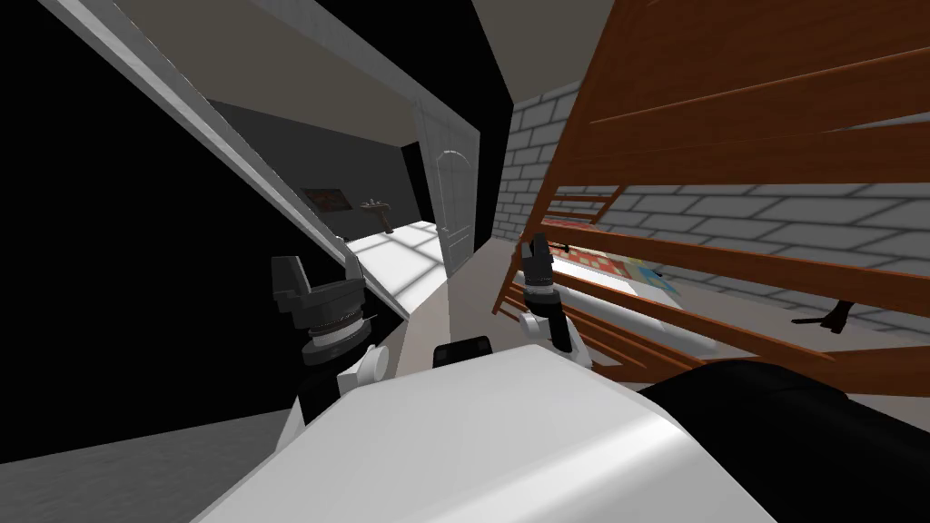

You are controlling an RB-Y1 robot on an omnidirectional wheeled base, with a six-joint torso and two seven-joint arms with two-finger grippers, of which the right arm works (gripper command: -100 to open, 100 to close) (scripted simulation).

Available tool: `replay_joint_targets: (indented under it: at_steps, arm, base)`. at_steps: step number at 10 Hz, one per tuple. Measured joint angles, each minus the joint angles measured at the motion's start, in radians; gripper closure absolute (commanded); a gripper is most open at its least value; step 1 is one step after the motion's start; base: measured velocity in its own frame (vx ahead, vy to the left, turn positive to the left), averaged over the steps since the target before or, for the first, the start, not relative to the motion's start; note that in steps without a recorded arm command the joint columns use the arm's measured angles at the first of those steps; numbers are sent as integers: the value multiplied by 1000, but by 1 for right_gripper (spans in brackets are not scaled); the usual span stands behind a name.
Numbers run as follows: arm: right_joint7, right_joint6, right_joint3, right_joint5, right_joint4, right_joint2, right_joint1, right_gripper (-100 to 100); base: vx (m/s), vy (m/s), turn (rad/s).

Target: Push the door open

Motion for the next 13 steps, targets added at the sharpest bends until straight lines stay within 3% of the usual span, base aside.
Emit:
replay_joint_targets:
  at_steps: [6, 13]
  arm:
    - [-31, 1, 18, -4, 132, -24, -76, -100]
    - [-63, 0, 50, -1, 290, -36, -163, -100]
  base:
    - [124, -41, 59]
    - [111, -44, 58]
